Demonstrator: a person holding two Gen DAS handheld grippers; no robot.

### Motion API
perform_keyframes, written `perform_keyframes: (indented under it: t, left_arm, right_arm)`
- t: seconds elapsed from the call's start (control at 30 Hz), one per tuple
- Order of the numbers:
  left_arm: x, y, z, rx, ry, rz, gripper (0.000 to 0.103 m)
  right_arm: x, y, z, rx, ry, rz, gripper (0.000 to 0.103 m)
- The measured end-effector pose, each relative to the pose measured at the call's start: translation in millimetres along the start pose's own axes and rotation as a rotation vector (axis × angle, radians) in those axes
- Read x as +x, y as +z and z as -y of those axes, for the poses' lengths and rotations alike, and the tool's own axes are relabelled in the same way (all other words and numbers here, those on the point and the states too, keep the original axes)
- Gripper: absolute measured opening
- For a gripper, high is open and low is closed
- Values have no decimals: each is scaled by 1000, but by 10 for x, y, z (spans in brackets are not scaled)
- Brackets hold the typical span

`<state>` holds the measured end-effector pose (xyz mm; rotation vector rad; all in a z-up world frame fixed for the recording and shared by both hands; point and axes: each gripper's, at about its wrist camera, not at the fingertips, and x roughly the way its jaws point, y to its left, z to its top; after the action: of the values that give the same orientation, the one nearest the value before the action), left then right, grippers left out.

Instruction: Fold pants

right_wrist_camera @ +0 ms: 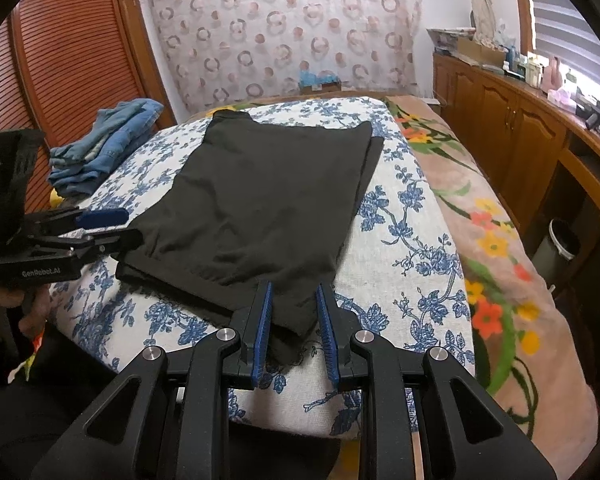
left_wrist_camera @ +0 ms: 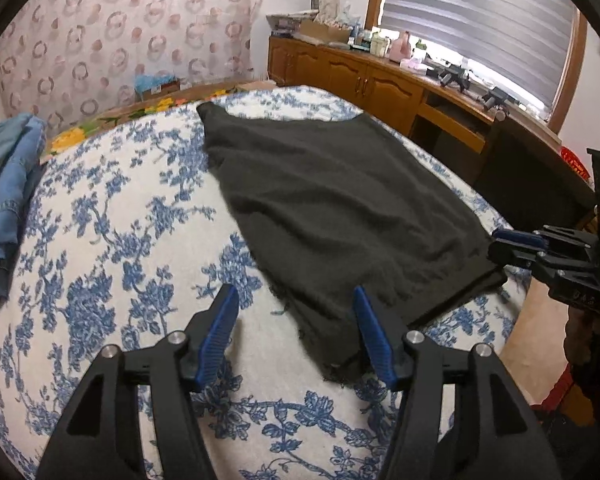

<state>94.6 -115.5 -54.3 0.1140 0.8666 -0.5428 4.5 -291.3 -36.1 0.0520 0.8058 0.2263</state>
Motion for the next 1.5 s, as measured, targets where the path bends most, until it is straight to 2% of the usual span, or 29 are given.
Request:
perform_keyframes:
  t: [0.07,0.27,0.53,0.77,0.83,0.87,1.03,1.5]
  left_arm:
    - [40,-30,-6,-9,-5,-14,59]
    - [59,-65,14,-14,-12,-23,59]
    - [35,-86,136,0,-45,-11,39]
    - [7,-128,167,-14,-72,1,18]
    - [3,-140,181,-15,-72,7,11]
    - [-5,-135,189,-12,-69,12,7]
    - [-178,-14,184,-3,-67,69,4]
    - [-1257,998,-152,5,-4,308,3]
  right_arm:
    - [28,-34,9,3,-17,-12,28]
    - [74,-57,17,4,-39,-34,34]
    - [104,-46,14,19,-3,-47,35]
    - [123,-23,-27,-1,61,-58,10]
    - [117,2,-29,-3,77,-51,7]
    - [113,20,-34,-4,85,-45,6]
    - [-19,213,-120,-37,108,12,5]
    - [-674,1319,-592,-171,145,265,4]
